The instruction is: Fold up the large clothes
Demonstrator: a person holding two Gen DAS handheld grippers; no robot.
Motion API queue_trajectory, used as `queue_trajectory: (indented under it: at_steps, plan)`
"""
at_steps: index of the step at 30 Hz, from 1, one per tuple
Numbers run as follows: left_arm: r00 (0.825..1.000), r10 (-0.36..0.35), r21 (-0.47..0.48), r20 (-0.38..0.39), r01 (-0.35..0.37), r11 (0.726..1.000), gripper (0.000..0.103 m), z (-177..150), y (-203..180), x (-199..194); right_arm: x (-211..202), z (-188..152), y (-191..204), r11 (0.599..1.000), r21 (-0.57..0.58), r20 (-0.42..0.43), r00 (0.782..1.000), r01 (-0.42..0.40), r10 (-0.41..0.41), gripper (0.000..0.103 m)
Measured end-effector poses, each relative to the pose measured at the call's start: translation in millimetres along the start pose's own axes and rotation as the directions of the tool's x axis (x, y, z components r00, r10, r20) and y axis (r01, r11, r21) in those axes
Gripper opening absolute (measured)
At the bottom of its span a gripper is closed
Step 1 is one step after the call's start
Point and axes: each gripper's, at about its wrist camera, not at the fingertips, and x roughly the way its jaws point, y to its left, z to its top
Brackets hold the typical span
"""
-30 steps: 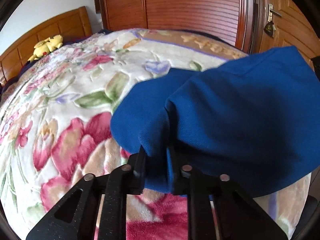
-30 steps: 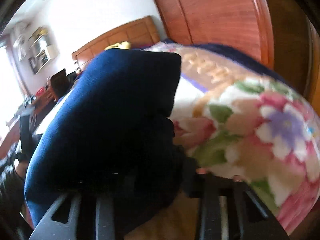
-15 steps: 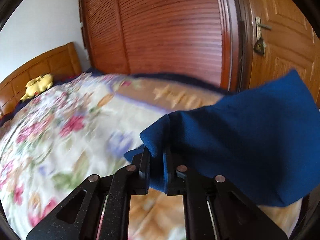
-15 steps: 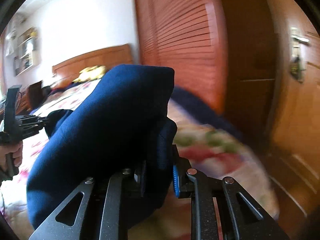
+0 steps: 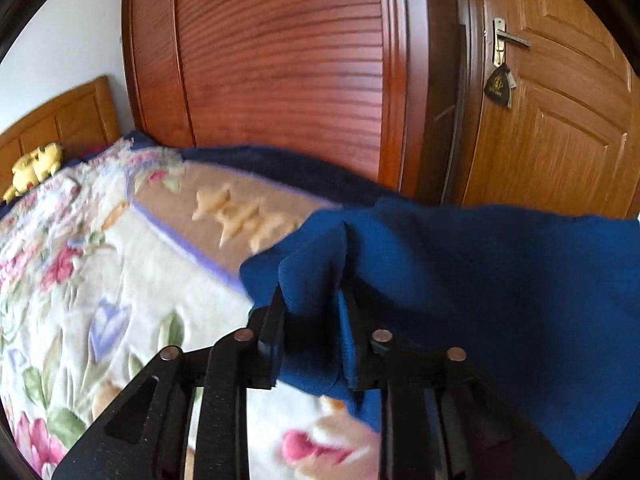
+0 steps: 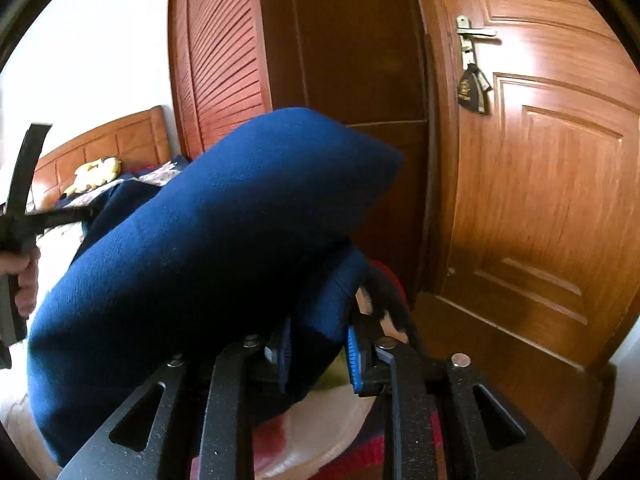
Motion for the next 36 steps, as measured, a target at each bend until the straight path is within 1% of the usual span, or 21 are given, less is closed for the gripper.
queue_trajectory:
  at_steps: [1,2,3,5,7,11,13,15,16,17,20,23,24,26,28,32,33,36]
  plan:
    - [1.0,-0.009,-0.004,-0.011,0.009,1.0,0.027,-3.6,4.7,-3.6,-1.5,-0.1,4.2,1.0,0.0,0.0,1.0,0.013,-0.013,0.03]
    - [1.0,-0.017,-0.009,-0.016,0.017,1.0,0.031,-8.0,9.8,-9.0,-2.1,1.1,7.9,0.999,-0.004,-0.001,0.999,0.036,-0.036,0.035]
    - [1.0,-0.017,-0.012,-0.017,0.017,1.0,0.037,-13.7,14.9,-15.0,-8.5,3.4,7.7,0.999,-0.012,-0.002,0.999,0.053,-0.053,0.038]
    - [1.0,-0.012,-0.013,-0.011,0.012,1.0,0.043,-23.9,23.1,-29.5,-16.6,4.5,14.6,0.998,-0.017,0.003,0.998,0.066,-0.066,0.055]
    - [1.0,0.001,-0.008,-0.008,-0.001,1.0,0.043,-33.7,31.6,-41.6,-30.1,7.5,22.0,0.993,-0.026,0.008,0.994,0.112,-0.112,0.063]
    - [1.0,-0.012,-0.024,-0.013,0.011,1.0,0.045,-49.2,44.1,-67.6,-52.2,23.6,36.4,0.991,-0.06,0.043,0.992,0.123,-0.121,0.065]
    - [1.0,-0.023,-0.041,-0.003,0.023,0.999,0.053,-58.6,51.5,-86.7,-62.0,27.7,52.8,0.989,-0.093,0.058,0.992,0.116,-0.111,0.066]
    - [0.999,-0.038,-0.058,0.018,0.038,0.998,0.074,-66.0,58.3,-105.1,-63.2,35.0,66.7,0.987,-0.132,0.068,0.994,0.09,-0.082,0.066]
    - [0.999,-0.043,-0.069,0.032,0.045,0.997,0.078,-69.7,62.7,-116.2,-66.8,35.7,74.8,0.985,-0.151,0.072,0.995,0.084,-0.074,0.066]
    - [0.998,-0.052,-0.076,0.044,0.056,0.996,0.079,-73.5,67.3,-127.4,-67.6,35.3,82.3,0.984,-0.165,0.072,0.995,0.074,-0.062,0.066]
    - [0.998,-0.044,-0.088,0.052,0.049,0.995,0.08,-84.8,77.5,-153.8,-69.5,34.1,101.9,0.983,-0.178,0.051,0.998,0.038,-0.029,0.066]
    - [0.995,-0.002,-0.078,0.097,0.009,0.997,0.08,-99.1,86.6,-183.8,-71.0,34.0,121.3,0.983,-0.182,0.024,1.0,-0.013,0.017,0.066]
    - [0.994,0.006,-0.074,0.11,0.002,0.997,0.083,-105.6,89.9,-195.3,-75.6,33.1,130.7,0.981,-0.193,0.023,0.999,-0.027,0.032,0.066]
    - [0.992,0.024,-0.071,0.124,-0.015,0.997,0.083,-116.9,98.0,-213.1,-84.9,30.7,156.3,0.973,-0.219,0.03,0.997,-0.067,0.076,0.066]
    - [0.988,0.058,-0.067,0.143,-0.049,0.997,0.083,-129.3,109.2,-232.8,-98.9,27.3,179.0,0.966,-0.233,0.032,0.992,-0.11,0.121,0.066]
    - [0.981,0.097,-0.098,0.167,-0.081,0.992,0.084,-149.1,135.4,-264.3,-119.8,18.7,237.9,0.937,-0.267,0.022,0.971,-0.224,0.239,0.066]
    - [0.979,0.111,-0.113,0.169,-0.092,0.989,0.084,-154.9,144.6,-272.5,-126.4,16.5,255.6,0.927,-0.273,0.019,0.962,-0.258,0.273,0.067]
    - [0.973,0.152,-0.14,0.172,-0.129,0.982,0.085,-170.1,167.6,-289.4,-139.5,6.6,288.8,0.901,-0.286,0.006,0.939,-0.327,0.343,0.069]
